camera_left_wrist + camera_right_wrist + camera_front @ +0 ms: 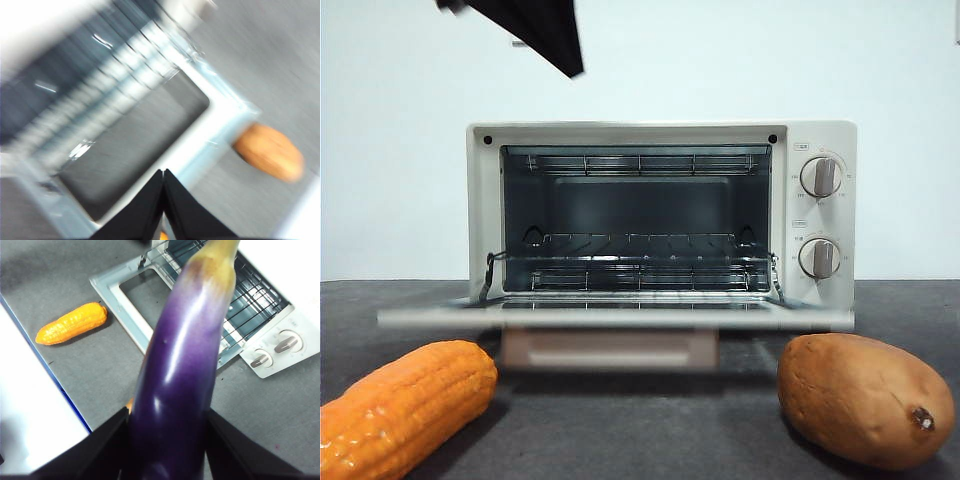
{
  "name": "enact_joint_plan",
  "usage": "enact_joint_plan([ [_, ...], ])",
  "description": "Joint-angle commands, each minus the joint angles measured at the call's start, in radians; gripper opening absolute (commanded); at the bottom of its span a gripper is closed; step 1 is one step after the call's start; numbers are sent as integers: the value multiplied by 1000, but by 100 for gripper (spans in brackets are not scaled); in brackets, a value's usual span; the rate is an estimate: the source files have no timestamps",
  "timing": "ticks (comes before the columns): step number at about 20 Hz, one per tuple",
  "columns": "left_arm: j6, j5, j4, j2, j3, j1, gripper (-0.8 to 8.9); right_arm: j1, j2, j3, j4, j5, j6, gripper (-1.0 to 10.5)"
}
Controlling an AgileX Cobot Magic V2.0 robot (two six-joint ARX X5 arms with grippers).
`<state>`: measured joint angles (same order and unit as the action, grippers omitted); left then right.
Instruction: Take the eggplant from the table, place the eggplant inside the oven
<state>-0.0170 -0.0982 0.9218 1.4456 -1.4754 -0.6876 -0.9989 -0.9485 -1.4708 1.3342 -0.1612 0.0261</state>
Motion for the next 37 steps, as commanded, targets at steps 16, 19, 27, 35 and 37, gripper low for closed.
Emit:
enact_joint_plan([
  [16,172,-111,-357,-533,723,414,4,-11,-369,-22,-236,-50,-224,173],
  [19,200,-181,-417,-544,791,495,4,-9,-489,-22,-318,-57,-308,172],
  [27,236,-273,-502,-544,858,618,4,43,-818,-22,-687,-321,-562,172],
  [35,235,-296,-504,-544,858,618,4,127,-1014,-22,-931,-494,-700,173],
  [37,235,-296,-505,-544,858,618,4,128,-1035,-22,-948,-520,-700,173],
])
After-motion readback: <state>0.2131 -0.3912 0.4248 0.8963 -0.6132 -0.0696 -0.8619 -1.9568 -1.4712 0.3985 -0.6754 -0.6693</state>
